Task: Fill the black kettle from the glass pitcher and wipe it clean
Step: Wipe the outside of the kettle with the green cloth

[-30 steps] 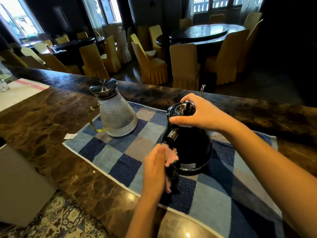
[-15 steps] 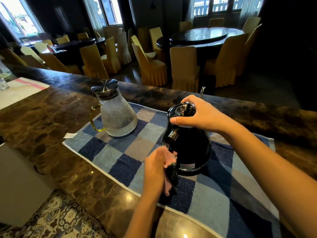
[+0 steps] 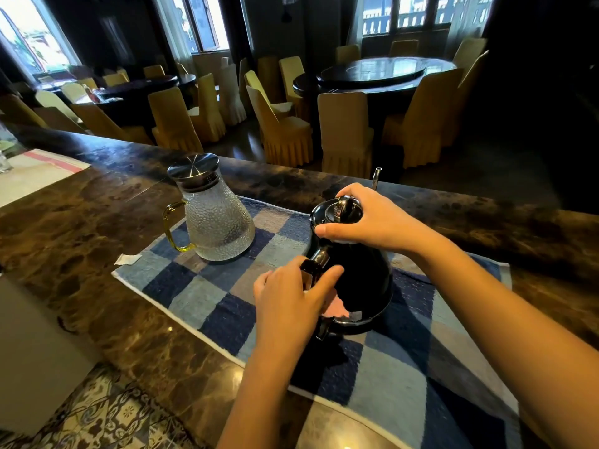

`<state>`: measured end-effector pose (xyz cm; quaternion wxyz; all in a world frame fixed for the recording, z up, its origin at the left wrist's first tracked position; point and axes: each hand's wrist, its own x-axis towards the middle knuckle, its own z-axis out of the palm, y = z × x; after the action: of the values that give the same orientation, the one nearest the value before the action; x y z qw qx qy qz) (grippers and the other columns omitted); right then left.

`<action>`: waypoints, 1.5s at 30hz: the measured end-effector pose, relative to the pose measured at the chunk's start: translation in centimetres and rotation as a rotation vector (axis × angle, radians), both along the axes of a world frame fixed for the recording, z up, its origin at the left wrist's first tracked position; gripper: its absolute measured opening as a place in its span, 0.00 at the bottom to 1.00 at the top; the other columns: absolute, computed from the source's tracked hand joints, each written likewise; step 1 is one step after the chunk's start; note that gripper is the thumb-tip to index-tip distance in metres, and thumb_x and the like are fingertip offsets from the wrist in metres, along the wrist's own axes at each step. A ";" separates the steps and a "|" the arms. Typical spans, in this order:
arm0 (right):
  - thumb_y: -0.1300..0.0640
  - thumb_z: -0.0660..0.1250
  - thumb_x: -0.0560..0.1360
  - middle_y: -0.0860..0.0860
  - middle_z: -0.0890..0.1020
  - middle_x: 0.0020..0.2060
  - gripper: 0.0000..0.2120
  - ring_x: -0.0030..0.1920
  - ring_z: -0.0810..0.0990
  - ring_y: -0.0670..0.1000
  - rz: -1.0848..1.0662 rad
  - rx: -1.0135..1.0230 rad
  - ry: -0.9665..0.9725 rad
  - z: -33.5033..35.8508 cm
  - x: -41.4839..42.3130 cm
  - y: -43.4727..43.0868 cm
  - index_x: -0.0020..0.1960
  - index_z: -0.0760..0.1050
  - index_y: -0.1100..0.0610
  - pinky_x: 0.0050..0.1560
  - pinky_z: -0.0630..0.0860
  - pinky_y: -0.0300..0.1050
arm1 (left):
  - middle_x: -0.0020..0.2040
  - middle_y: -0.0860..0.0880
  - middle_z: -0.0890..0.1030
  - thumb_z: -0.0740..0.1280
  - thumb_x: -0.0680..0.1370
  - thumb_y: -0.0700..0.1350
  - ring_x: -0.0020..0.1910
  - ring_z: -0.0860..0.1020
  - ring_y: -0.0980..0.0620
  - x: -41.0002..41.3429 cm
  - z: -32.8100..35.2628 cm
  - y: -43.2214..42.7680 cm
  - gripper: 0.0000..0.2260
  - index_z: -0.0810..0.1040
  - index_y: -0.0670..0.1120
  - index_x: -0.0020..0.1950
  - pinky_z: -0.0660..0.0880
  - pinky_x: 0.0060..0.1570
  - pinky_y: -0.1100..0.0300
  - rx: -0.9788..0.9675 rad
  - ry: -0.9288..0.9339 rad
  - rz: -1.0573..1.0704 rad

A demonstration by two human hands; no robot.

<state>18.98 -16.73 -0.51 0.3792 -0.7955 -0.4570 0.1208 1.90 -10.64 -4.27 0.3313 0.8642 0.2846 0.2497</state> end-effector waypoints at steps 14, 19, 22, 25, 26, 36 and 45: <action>0.37 0.74 0.63 0.43 0.74 0.51 0.34 0.46 0.74 0.39 0.000 0.022 0.031 -0.1 0.1 -0.1 0.63 0.69 0.51 0.44 0.70 0.32 | 0.53 0.57 0.81 0.70 0.73 0.36 0.49 0.81 0.60 -3.4 -0.6 1.2 0.24 0.64 0.56 0.60 0.79 0.49 0.56 -0.343 -0.079 -0.288; 0.38 0.74 0.64 0.41 0.73 0.48 0.33 0.44 0.73 0.37 0.002 0.019 0.027 -0.1 0.1 -0.2 0.62 0.68 0.51 0.41 0.69 0.30 | 0.46 0.58 0.82 0.74 0.70 0.47 0.46 0.79 0.63 -2.2 -0.3 1.3 0.14 0.76 0.56 0.53 0.78 0.47 0.61 -0.145 -0.185 -0.060; 0.37 0.74 0.63 0.38 0.73 0.45 0.34 0.45 0.74 0.38 -0.008 0.025 0.020 -0.1 0.1 -0.1 0.62 0.69 0.51 0.42 0.70 0.31 | 0.43 0.57 0.82 0.73 0.71 0.49 0.43 0.80 0.62 -0.9 1.5 1.7 0.09 0.78 0.56 0.49 0.76 0.43 0.59 -0.003 -0.040 -0.126; 0.36 0.74 0.63 0.42 0.75 0.48 0.34 0.48 0.75 0.42 -0.011 0.020 0.008 -0.2 0.0 -0.1 0.61 0.69 0.51 0.44 0.72 0.36 | 0.39 0.51 0.80 0.67 0.70 0.55 0.41 0.79 0.50 0.3 3.0 2.0 0.11 0.76 0.49 0.44 0.75 0.39 0.50 0.165 0.093 -0.092; 0.36 0.74 0.63 0.43 0.75 0.49 0.34 0.49 0.76 0.43 -0.010 0.021 0.005 -0.2 0.0 0.0 0.61 0.69 0.51 0.45 0.73 0.38 | 0.39 0.50 0.79 0.66 0.71 0.55 0.41 0.78 0.47 0.8 3.4 2.0 0.11 0.73 0.48 0.45 0.74 0.38 0.49 0.199 0.149 -0.089; 0.34 0.73 0.61 0.44 0.77 0.51 0.36 0.49 0.77 0.43 -0.011 0.019 0.007 -0.6 0.4 0.1 0.62 0.69 0.51 0.53 0.78 0.48 | 0.42 0.52 0.80 0.60 0.74 0.63 0.42 0.79 0.49 1.9 4.2 0.7 0.20 0.58 0.51 0.52 0.77 0.47 0.45 -0.073 0.242 -0.098; 0.33 0.73 0.60 0.46 0.77 0.51 0.36 0.49 0.78 0.43 -0.012 0.032 0.013 -0.8 0.3 0.1 0.60 0.69 0.51 0.52 0.79 0.50 | 0.38 0.45 0.80 0.65 0.74 0.50 0.32 0.78 0.39 1.5 2.4 1.2 0.16 0.56 0.52 0.51 0.77 0.36 0.39 0.020 0.165 -0.093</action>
<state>19.31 -16.62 -1.35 0.3955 -0.7913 -0.4515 0.1161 3.45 -9.43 -1.89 0.3093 0.8975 0.2678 0.1648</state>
